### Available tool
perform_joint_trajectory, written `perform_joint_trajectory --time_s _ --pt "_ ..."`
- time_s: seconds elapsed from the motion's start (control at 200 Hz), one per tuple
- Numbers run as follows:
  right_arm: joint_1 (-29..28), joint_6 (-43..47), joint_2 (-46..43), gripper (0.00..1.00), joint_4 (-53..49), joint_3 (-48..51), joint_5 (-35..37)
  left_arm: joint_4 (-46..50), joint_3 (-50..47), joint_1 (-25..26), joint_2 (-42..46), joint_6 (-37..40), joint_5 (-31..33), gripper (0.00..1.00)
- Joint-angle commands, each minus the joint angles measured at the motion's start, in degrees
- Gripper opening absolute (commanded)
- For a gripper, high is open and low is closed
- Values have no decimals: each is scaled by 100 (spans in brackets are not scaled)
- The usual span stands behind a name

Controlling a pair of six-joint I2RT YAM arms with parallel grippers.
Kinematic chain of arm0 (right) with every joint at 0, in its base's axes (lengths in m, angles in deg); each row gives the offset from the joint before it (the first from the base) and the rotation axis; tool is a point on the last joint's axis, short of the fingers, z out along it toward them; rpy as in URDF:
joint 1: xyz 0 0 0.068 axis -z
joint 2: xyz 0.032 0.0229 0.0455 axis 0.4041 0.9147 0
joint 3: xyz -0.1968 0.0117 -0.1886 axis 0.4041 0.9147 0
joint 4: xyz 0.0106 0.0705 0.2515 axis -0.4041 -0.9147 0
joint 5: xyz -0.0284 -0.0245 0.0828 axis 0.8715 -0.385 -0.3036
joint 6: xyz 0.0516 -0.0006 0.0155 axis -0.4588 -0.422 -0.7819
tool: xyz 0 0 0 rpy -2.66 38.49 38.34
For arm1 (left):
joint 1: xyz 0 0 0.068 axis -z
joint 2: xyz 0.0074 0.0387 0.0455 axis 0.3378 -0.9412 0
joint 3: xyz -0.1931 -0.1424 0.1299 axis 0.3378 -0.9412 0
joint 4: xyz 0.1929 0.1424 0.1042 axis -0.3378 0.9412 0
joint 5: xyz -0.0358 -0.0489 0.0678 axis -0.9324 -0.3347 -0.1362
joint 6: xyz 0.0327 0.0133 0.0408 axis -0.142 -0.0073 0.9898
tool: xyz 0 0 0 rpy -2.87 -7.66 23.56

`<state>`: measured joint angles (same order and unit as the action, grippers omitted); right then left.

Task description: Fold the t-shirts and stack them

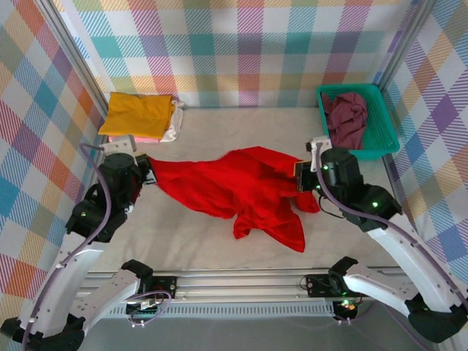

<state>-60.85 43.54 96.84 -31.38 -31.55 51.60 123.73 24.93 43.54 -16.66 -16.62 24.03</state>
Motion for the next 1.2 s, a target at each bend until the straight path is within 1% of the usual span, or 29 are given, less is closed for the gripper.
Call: perform_joint_trajectory --time_s 0.0,0.02,0.05,0.055,0.115,0.195,0.3,0.39,0.445,0.495,0.565,0.645,0.725,0.775,0.835,0.905,1.02,1.07,1.115,1.155,1.195 --pt "10 547 -53 12 -150 -19 58 222 325 -76 -122 762 531 0" --pt "10 534 -38 11 -112 27 17 198 347 -76 -147 765 529 0" --pt "10 528 -28 0 -28 108 -60 131 343 -76 -174 786 483 0" --pt "10 528 -27 0 -13 130 -68 123 338 -76 -176 789 477 0" --pt "12 449 22 0 176 362 -169 -47 239 -89 -203 835 305 0" --pt "10 247 114 0 243 509 -54 -84 94 -98 -241 805 351 0" --pt "27 64 -50 0 306 549 320 4 -43 -159 -152 838 580 0" --pt "28 166 -400 0 292 415 587 80 -55 -186 167 922 912 0" --pt "28 265 -624 0 193 223 692 38 -2 -197 419 1072 990 0" --pt "34 448 -827 0 163 64 482 12 126 -199 607 1197 933 0" --pt "28 662 -1035 0 43 -184 2 13 393 -199 788 1400 773 0" --pt "28 758 -1196 0 -218 -452 -421 -104 660 -199 995 1741 628 0" --pt "29 768 -1330 0 -472 -674 -599 -140 1027 -199 1082 2058 578 0" --pt "28 718 -1367 0 -603 -830 -688 5 1499 -197 1007 2225 499 0" --pt "28 642 -1377 0 -688 -1008 -801 203 2147 -199 784 2427 454 0" --pt "28 572 -1314 0 -710 -1212 -769 369 2905 -199 360 2688 421 0" --pt "28 592 -758 0 -872 -1739 -400 670 4433 -199 -828 3215 387 0" --pt "32 647 -442 0 -822 -1895 -130 806 5056 -199 -1467 3380 326 0" --pt "32 693 -129 0 -747 -2010 296 884 5477 -221 -2024 3480 183 0" --pt "28 824 150 0 -609 -2065 665 915 5760 -372 -2477 3481 -80 0" --pt "48 967 430 0 -386 -2054 962 767 5939 -459 -2939 3509 -91 0"
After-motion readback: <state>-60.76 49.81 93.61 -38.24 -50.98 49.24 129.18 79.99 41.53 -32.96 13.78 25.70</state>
